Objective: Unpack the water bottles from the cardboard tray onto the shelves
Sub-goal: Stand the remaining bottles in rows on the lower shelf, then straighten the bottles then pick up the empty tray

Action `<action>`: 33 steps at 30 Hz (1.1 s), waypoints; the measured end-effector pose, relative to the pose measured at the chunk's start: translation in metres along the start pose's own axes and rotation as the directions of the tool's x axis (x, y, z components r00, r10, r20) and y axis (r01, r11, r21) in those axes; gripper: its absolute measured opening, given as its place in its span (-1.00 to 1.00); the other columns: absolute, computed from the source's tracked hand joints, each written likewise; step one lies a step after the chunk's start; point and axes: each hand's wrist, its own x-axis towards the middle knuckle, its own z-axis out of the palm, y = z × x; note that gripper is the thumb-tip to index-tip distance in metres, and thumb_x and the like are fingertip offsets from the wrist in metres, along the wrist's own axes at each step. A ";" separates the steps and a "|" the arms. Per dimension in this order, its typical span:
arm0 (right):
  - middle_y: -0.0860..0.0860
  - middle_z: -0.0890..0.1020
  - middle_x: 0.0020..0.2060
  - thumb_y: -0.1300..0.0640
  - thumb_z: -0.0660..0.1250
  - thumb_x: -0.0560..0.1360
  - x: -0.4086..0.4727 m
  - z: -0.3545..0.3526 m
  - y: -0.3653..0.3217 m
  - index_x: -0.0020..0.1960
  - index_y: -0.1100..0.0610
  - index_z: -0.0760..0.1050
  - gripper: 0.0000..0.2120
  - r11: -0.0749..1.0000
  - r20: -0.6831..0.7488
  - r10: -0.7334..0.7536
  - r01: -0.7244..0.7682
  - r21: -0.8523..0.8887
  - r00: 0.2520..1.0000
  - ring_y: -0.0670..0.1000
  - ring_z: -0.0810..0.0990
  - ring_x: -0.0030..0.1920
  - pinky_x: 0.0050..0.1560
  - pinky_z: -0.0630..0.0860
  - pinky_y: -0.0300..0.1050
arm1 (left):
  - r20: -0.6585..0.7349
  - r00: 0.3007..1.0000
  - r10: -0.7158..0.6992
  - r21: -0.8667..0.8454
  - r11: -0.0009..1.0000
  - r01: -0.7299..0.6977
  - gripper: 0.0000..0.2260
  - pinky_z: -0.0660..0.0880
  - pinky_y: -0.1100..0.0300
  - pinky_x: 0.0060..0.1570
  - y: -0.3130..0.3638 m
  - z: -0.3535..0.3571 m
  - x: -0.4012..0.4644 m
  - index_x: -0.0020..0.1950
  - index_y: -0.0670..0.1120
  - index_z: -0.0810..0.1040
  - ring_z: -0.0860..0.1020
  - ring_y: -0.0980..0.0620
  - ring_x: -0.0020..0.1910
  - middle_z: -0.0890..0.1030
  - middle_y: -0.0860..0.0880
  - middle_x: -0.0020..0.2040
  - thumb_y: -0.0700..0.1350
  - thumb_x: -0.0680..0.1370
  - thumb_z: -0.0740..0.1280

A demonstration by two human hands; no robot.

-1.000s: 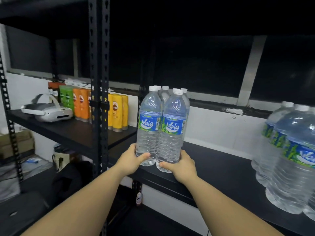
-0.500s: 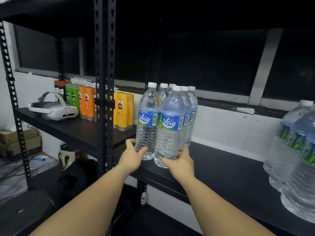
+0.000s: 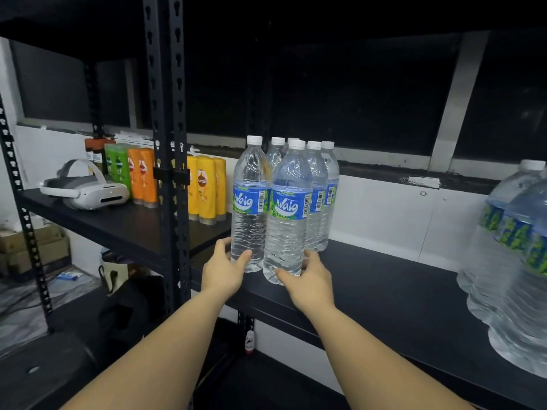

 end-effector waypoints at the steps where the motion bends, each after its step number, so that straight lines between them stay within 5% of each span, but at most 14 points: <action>1: -0.14 0.54 0.21 -0.11 0.57 0.37 0.000 -0.001 -0.001 0.47 -0.05 0.36 -0.25 1.000 -0.001 0.017 -0.017 0.010 1.000 -0.02 0.59 0.23 0.17 0.54 -0.08 | -0.007 1.000 0.002 0.002 1.000 -0.002 -0.55 0.42 0.10 0.07 0.000 0.000 -0.002 0.45 0.15 0.38 0.60 -0.04 0.25 0.68 0.05 0.21 0.18 0.60 0.40; 6: -0.03 0.57 0.23 -0.14 0.65 0.32 0.000 -0.002 0.000 0.45 -0.02 0.39 -0.20 1.000 -0.029 0.008 -0.007 0.013 1.000 0.02 0.60 0.18 0.17 0.58 0.00 | 0.025 0.999 0.028 0.034 0.999 -0.028 -0.40 0.43 0.09 0.14 -0.003 -0.002 -0.009 0.60 0.17 0.28 0.55 -0.05 0.35 0.66 0.07 0.31 0.15 0.60 0.41; 10: -0.01 0.60 0.22 -0.09 0.63 0.37 -0.005 -0.005 -0.004 0.45 0.02 0.43 -0.27 1.000 -0.030 -0.003 0.003 0.000 1.000 0.03 0.60 0.21 0.20 0.58 -0.01 | 0.073 0.997 0.027 0.096 0.995 -0.034 -0.16 0.43 -0.02 0.38 -0.007 -0.005 -0.023 0.70 0.04 0.09 0.42 -0.08 0.51 0.47 0.00 0.53 0.20 0.55 0.45; 15: -0.04 0.64 0.05 -0.06 0.60 0.41 -0.023 -0.021 -0.010 0.23 0.08 0.53 -0.51 0.999 0.012 0.018 -0.018 -0.048 1.000 -0.01 0.63 0.05 -0.10 0.48 -0.20 | 0.082 0.990 0.116 0.287 0.948 -0.135 -0.31 0.37 -0.09 0.47 -0.001 -0.007 -0.052 0.54 -0.04 0.37 0.43 -0.12 0.47 0.46 -0.05 0.47 0.25 0.52 0.46; 19: 0.03 0.59 0.33 -0.17 0.49 0.50 -0.061 -0.059 0.006 0.46 0.12 0.48 -0.36 0.982 0.037 -0.025 0.031 -0.187 0.999 0.02 0.59 0.25 0.13 0.49 -0.16 | 0.205 0.938 0.279 0.426 0.838 -0.342 -0.44 -0.05 -0.19 0.62 0.005 0.008 -0.092 0.48 -0.01 0.49 0.43 -0.04 0.47 0.52 0.01 0.41 0.27 0.58 0.35; 24: -0.02 0.58 0.34 -0.24 0.36 0.57 -0.105 -0.137 0.047 0.45 0.06 0.50 -0.43 0.893 0.042 -0.098 0.106 -0.437 0.994 0.02 0.56 0.31 0.30 0.54 -0.01 | 0.377 0.821 0.429 0.412 0.716 -0.564 -0.48 -0.03 -0.14 0.65 0.029 0.055 -0.146 0.49 0.03 0.50 0.36 0.01 0.52 0.49 0.03 0.48 0.29 0.63 0.25; 33: -0.01 0.56 0.43 -0.22 0.35 0.57 -0.169 -0.255 0.128 0.45 0.03 0.53 -0.47 0.667 -0.072 -0.201 0.083 -0.740 0.977 0.04 0.46 0.45 0.50 0.35 0.07 | 0.500 0.675 0.542 0.401 0.546 -0.736 -0.40 -0.20 -0.32 0.59 0.060 0.133 -0.227 0.62 0.09 0.30 0.15 -0.03 0.65 0.29 0.02 0.64 0.33 0.64 0.14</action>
